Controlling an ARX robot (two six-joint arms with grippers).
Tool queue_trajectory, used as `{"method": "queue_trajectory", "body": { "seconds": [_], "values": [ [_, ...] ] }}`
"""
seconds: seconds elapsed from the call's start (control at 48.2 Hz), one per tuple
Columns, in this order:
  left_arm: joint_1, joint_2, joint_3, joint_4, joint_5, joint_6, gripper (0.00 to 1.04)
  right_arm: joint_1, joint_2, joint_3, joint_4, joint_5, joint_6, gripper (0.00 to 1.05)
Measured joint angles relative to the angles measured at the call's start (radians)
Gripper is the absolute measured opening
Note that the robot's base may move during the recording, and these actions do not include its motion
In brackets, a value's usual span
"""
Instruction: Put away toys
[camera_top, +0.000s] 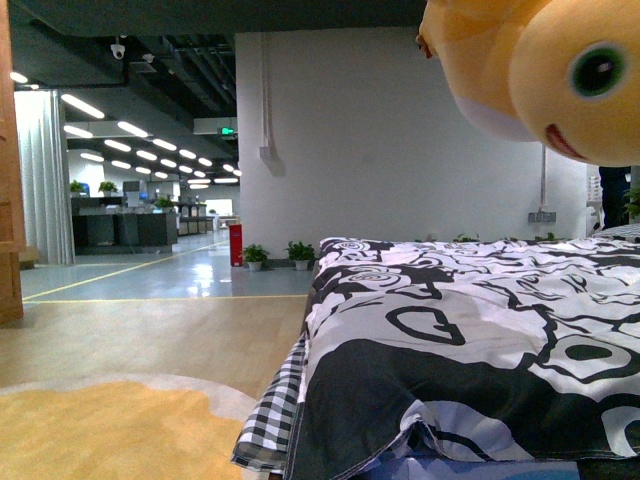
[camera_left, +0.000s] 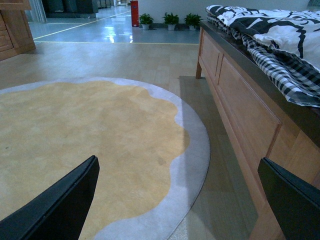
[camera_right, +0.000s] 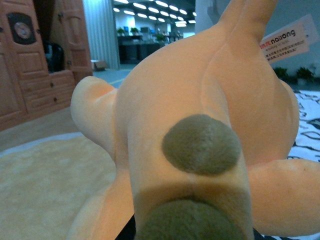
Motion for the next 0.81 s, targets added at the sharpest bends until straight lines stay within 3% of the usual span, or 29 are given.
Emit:
{"method": "queue_trajectory", "body": {
  "seconds": [0.187,0.436,0.581,0.81],
  "values": [
    [0.0,0.0,0.0,0.0,0.0,0.0,0.99,-0.188,-0.271,-0.251,0.06,-0.255,0.095,0.09],
    [0.0,0.0,0.0,0.0,0.0,0.0,0.99,-0.372,-0.565,-0.523,0.132,-0.447,0.272,0.09],
    [0.0,0.0,0.0,0.0,0.0,0.0,0.99,-0.365,-0.698,-0.656,0.126,-0.396,0.332,0.09],
    [0.0,0.0,0.0,0.0,0.0,0.0,0.99,-0.134,-0.822,-0.818,0.001,-0.146,0.235,0.09]
  ]
}}
